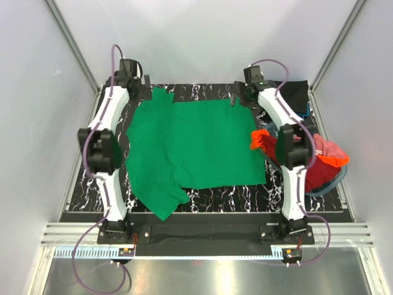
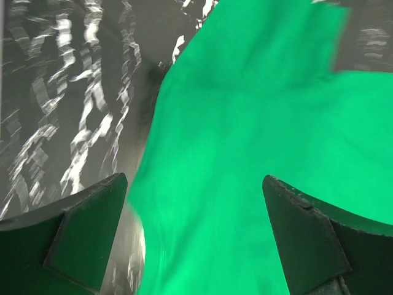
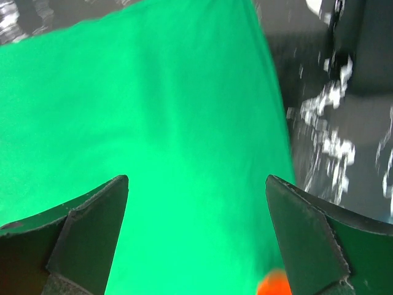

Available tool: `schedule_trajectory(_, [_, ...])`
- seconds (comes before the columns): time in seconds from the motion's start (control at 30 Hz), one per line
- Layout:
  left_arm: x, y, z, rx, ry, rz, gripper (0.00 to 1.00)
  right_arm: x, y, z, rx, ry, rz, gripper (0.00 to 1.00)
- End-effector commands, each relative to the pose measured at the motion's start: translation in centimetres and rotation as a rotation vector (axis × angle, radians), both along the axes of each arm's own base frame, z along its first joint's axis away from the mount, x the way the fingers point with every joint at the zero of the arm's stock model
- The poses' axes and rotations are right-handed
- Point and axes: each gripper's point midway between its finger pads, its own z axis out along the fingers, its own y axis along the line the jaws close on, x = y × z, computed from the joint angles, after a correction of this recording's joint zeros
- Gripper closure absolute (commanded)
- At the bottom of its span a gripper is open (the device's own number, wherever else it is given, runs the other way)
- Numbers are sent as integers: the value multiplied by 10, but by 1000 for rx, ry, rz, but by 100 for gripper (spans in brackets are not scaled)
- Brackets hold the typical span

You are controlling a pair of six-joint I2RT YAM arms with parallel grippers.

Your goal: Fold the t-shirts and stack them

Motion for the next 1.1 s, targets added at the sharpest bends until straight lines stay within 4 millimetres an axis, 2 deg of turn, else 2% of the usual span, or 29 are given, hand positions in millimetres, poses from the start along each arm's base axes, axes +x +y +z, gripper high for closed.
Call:
schedule_trajectory(0.0, [-53,3,101,-39,-208,70,1,-18,23,92,142,-221,16,0])
schedule_trajectory(0.03, [-66,3,98,-59,-198,88,1,-30,26,91,153,-209,18,0])
schedule_trajectory(0.07, [-80,1,93,-77,-182,91,1,-46,27,72,144,-160,22,0])
schedule_trajectory(0.1, [-107,-4,84,-108,-157,77,2,-60,29,87,153,-183,32,0])
schedule_trajectory(0.13, [-122,-9,79,-130,-144,83,2,-75,40,84,138,-172,57,0])
schedule_trajectory(0.17, [-138,-12,73,-141,-133,86,3,-96,40,63,117,-123,66,0])
schedule_trajectory(0.2, [-169,-15,61,-156,-111,73,4,-112,41,75,118,-144,74,0])
schedule_trajectory(0.23, [-186,-26,56,-171,-101,60,4,-127,49,73,115,-139,78,0])
schedule_trajectory(0.27, [-204,-28,49,-176,-90,73,4,-148,46,52,101,-89,76,0])
schedule_trajectory(0.3, [-237,-30,36,-171,-66,82,4,-161,44,63,120,-116,73,0])
schedule_trajectory(0.33, [-253,-35,30,-204,-54,108,5,-172,44,58,142,-102,63,0])
schedule_trajectory(0.37, [-268,-39,25,-221,-47,105,5,-186,40,39,147,-71,64,0])
schedule_trajectory(0.4, [-290,-42,16,-244,-42,92,6,-194,40,45,173,-91,77,1])
schedule_trajectory(0.47, [-318,-54,5,-295,-6,77,7,-204,37,30,173,-71,82,0])
schedule_trajectory(0.5, [-335,-63,-1,-332,3,41,9,-206,41,25,181,-50,98,0])
schedule_trajectory(0.53, [-342,-68,-3,-371,4,48,9,-202,43,25,183,-48,106,0])
schedule_trajectory(0.67, [-365,-82,-12,-449,10,22,12,-187,54,-3,239,66,109,0])
schedule_trajectory(0.77, [-372,-89,-15,-470,30,14,14,-171,30,-21,245,114,9,0])
schedule_trajectory(0.8, [-374,-89,-18,-466,37,16,15,-165,16,-33,208,127,-34,0])
schedule_trajectory(0.83, [-377,-90,-21,-467,57,26,16,-158,-3,-35,186,122,-80,0])
schedule_trajectory(0.9, [-380,-88,-27,-462,70,53,18,-149,-30,-40,147,125,-144,0])
schedule_trajectory(0.97, [-386,-80,-33,-452,89,136,21,-143,-63,-36,121,126,-218,0])
schedule_trajectory(1.07, [-395,-69,-44,-436,83,229,22,-142,-87,-17,99,75,-261,0])
